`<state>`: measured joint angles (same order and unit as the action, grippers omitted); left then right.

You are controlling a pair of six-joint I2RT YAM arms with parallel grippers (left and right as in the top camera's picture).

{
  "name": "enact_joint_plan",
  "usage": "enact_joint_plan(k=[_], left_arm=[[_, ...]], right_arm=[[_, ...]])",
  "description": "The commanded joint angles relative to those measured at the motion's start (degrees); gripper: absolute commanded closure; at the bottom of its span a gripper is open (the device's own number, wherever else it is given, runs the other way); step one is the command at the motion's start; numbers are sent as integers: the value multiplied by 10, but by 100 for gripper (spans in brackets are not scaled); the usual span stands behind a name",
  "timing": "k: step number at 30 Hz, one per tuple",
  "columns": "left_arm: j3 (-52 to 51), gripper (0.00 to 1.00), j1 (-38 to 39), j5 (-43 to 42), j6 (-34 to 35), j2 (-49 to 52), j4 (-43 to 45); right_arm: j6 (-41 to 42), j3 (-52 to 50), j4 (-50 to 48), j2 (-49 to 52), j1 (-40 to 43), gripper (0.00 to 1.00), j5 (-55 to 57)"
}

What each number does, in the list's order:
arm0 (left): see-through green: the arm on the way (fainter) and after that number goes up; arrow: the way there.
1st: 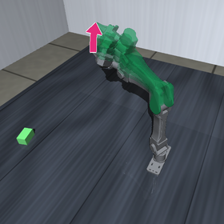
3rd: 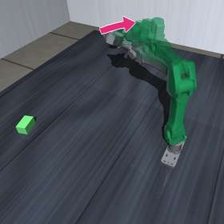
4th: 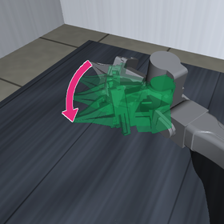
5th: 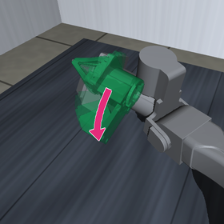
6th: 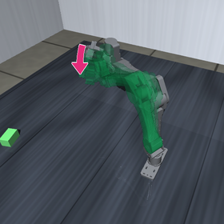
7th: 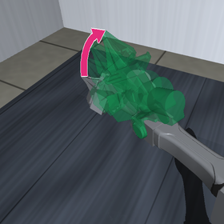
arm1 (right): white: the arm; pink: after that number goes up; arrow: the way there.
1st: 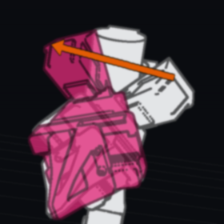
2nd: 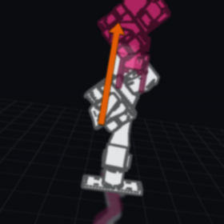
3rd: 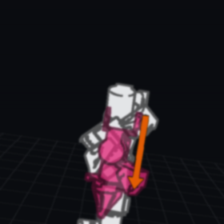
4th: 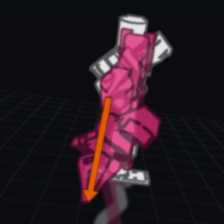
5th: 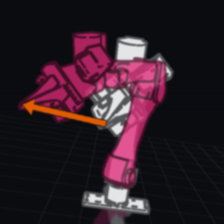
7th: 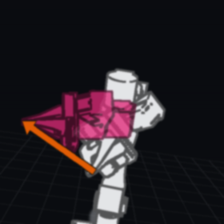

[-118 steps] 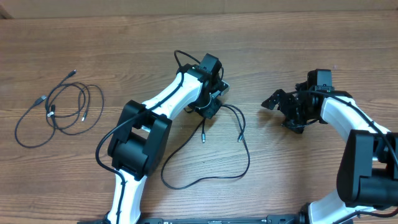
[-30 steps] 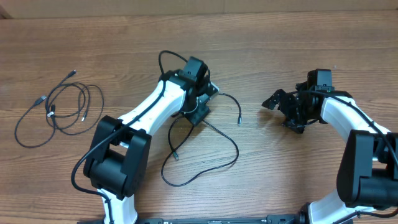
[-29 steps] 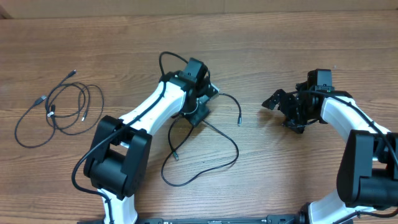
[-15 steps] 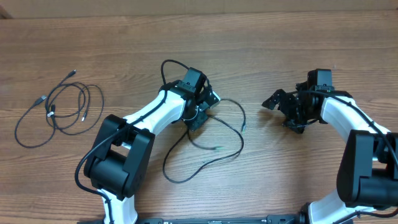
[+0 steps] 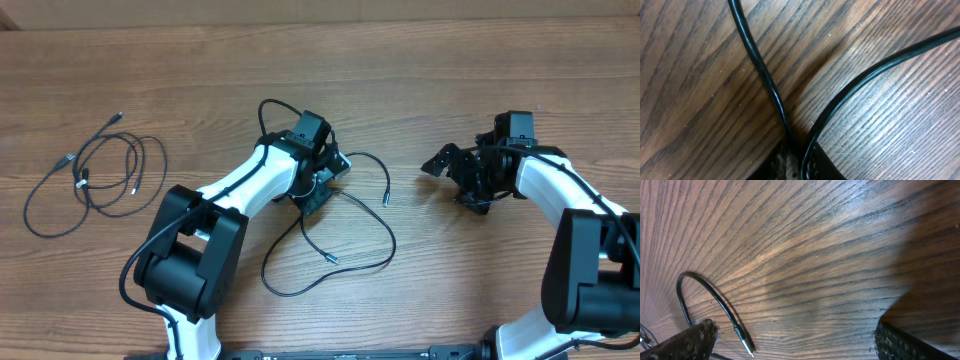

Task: Untangle cables

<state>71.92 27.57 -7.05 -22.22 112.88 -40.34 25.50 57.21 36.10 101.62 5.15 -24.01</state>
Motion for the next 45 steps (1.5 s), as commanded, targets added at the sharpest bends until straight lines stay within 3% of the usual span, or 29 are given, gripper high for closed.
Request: enact_joint_plan(k=[1, 12, 22, 29, 35, 40, 45], left_arm=[[-28, 87, 2, 0, 17, 3, 4], [-41, 96, 2, -1, 68, 3, -4], [-18, 95, -8, -15, 111, -1, -29], [-12, 96, -71, -156, 99, -1, -37], [-12, 96, -126, -312, 20, -1, -71], [-12, 96, -134, -295, 22, -1, -86], [-12, 96, -134, -201, 129, -1, -110]], right_arm=[[-1, 1, 2, 3, 2, 0, 26], [-1, 1, 2, 3, 2, 0, 26], [-1, 1, 2, 3, 2, 0, 26], [-1, 1, 2, 3, 2, 0, 26], [-1, 1, 2, 3, 2, 0, 26], [-1, 1, 2, 3, 2, 0, 26], [-1, 1, 2, 3, 2, 0, 26]])
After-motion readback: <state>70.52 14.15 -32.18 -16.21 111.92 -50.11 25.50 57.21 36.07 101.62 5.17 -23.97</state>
